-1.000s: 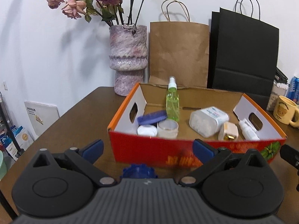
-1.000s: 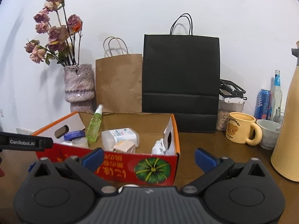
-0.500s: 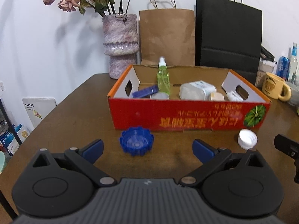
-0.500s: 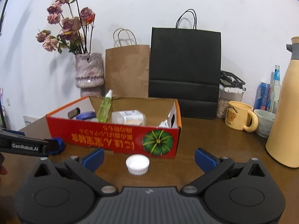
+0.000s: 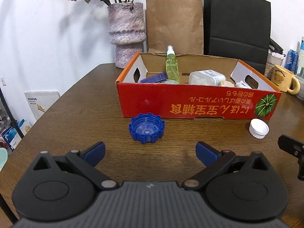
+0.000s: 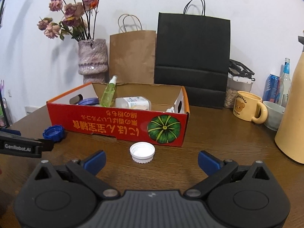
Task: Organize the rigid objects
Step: 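Grasp the small white cap with the right tool while the left tool grasps the blue bottle cap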
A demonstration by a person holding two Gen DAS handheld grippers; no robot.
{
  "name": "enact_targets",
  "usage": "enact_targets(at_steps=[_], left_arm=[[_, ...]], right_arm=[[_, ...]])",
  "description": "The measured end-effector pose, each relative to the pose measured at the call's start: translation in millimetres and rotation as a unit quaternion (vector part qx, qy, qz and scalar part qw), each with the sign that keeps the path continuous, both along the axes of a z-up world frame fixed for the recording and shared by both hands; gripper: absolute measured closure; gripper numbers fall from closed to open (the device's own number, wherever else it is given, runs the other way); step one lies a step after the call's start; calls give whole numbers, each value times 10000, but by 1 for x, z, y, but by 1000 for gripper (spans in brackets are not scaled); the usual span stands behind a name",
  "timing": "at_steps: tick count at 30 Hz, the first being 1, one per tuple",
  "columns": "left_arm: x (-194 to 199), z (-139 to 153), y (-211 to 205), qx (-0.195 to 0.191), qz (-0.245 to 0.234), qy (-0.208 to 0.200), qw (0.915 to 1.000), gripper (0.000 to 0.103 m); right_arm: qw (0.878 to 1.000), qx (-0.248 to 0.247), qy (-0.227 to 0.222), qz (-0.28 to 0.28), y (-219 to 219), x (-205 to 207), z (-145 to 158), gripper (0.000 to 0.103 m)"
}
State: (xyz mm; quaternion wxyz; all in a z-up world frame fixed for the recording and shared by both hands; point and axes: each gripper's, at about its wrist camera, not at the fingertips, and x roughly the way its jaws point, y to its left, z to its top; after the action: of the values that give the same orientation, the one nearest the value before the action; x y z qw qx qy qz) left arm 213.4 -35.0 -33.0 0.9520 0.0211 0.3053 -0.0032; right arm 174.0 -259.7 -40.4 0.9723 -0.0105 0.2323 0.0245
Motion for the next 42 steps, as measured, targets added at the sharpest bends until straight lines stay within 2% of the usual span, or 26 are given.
enact_targets(at_steps=[10,18,22,26,29,35,42], left_arm=[[10,-1,9,-63,217,60,9997,0],[17,-3,13,-101,324,105,9994,0],[20,-4,16,-126,370,133,9991,0],[23,-5,17,-135,396,158,9990,0],[25,-6,18,-141,417,191,9988,0],[28,-7,17,-121,424,228,9988,0],[39,-12,17,-139,380,388,9984,0]], right_arm=[[9991,-71,408,21,10,46,-11,5],[9970,-44,770,4,14,77,-20,17],[9952,81,972,1,12,88,-24,39],[9951,117,984,10,13,90,-24,47],[9953,146,953,36,13,90,-24,63],[9959,221,877,25,11,88,-23,64],[9979,273,576,-62,7,79,-17,64]])
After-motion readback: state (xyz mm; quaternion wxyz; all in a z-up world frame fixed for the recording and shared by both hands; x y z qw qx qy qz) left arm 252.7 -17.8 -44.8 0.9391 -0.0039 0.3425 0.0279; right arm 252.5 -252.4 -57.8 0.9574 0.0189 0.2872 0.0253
